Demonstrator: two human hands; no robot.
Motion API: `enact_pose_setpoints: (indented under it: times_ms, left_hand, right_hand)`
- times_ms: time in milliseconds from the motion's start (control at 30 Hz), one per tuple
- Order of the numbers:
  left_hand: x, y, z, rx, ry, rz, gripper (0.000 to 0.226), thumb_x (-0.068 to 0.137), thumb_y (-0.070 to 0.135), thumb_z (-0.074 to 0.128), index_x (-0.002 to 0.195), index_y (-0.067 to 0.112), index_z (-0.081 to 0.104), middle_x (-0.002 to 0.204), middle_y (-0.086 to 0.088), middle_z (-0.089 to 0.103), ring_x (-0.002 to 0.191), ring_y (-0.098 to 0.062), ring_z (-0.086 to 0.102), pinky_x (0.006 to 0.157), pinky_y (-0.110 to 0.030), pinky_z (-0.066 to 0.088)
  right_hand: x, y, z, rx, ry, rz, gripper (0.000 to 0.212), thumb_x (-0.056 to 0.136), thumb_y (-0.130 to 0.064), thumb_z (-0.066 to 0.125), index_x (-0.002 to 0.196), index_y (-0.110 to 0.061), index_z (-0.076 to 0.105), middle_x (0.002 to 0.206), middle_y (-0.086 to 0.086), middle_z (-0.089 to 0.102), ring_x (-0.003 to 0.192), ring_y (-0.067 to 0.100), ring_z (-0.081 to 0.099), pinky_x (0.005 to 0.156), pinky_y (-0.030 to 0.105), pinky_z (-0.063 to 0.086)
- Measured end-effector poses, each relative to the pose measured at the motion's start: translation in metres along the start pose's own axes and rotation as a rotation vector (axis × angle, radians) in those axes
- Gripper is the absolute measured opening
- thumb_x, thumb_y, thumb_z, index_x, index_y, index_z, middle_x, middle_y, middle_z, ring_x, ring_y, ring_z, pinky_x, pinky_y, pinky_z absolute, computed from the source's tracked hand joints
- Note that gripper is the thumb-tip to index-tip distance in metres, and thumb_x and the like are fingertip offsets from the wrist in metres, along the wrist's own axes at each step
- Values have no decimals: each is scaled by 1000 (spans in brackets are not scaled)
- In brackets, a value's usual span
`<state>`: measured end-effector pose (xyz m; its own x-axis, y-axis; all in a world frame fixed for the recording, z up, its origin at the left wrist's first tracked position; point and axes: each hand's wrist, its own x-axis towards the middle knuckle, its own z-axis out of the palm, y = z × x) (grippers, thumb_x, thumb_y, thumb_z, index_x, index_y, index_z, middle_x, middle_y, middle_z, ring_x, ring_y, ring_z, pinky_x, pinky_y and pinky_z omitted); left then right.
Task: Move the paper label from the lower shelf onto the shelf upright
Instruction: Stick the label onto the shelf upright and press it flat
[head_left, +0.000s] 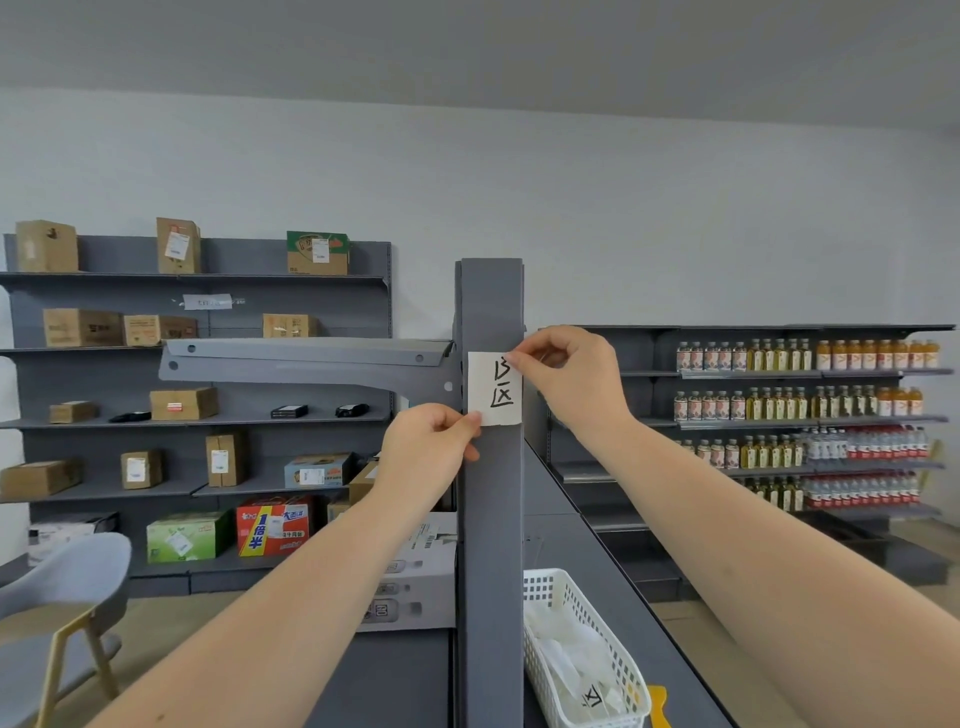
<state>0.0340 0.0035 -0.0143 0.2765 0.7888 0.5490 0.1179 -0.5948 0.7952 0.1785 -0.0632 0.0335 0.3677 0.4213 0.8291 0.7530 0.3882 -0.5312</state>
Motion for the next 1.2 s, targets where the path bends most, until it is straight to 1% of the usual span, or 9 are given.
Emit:
enact_pose_setpoints:
  times_ms: [67,167,300,467,667,767,967,1067,1200]
  left_hand:
    - [2,1,0,15,-5,6,26,90,32,60,72,17,73,59,4,71,59,-9,57,64,-27,48]
    - [4,1,0,53,-14,14,27,90,32,60,72,17,73,61,2,72,64,-10,61,65,-26,48]
    - [6,0,1,68,-4,23,28,90,33,60,73,16,73,61,1,72,67,-12,63,67,-26,48]
    - [6,0,3,106,14,55,29,91,33,58,71,16,70,59,0,69,60,-13,62,58,-23,43]
    - [10,0,4,143,33,63,30,89,33,59,68,13,69,55,1,65,54,-14,58,58,-26,46]
    - [12,0,4,156,45,75,32,88,32,60,68,9,70,59,-6,62,54,-15,51,57,-29,43]
    - [12,-1,5,209,56,99,33,88,33,59,70,8,70,59,-3,60,54,-13,50,52,-26,40]
    - [12,-4,6,252,73,119,37,88,36,59,72,4,67,62,-9,62,55,-15,51,53,-28,41]
    - [12,-7,8,249,87,114,39,89,38,58,71,3,60,67,-10,65,59,-18,53,55,-30,41]
  right_hand:
    - [1,0,0,-8,3,-5,6,78,-19,75,72,-20,72,80,2,71,69,19,59,64,24,47]
    - [1,0,2,-19,3,-18,8,78,-19,75,71,-19,71,77,6,70,65,9,53,64,25,47]
    - [2,1,3,-25,8,-13,8,78,-20,74,72,-17,70,75,8,68,63,10,52,65,31,50]
    - [2,2,4,-17,8,-7,8,78,-20,74,72,-18,69,75,8,68,64,11,53,67,36,52]
    - [5,1,4,-42,1,-16,9,78,-19,74,72,-16,68,72,2,67,61,5,51,63,27,48]
    - [4,0,3,-59,-5,-23,10,79,-20,73,72,-16,67,70,-1,64,61,6,50,64,29,49]
    - [4,0,4,-91,0,-51,10,80,-21,72,73,-16,66,67,-4,61,59,5,49,65,32,50]
    - [5,2,3,-94,-8,-47,11,80,-23,72,74,-17,65,68,-3,61,59,7,49,63,30,49]
    - [7,2,4,-100,-13,-56,11,79,-24,72,74,-18,65,66,-7,59,57,5,49,61,25,46]
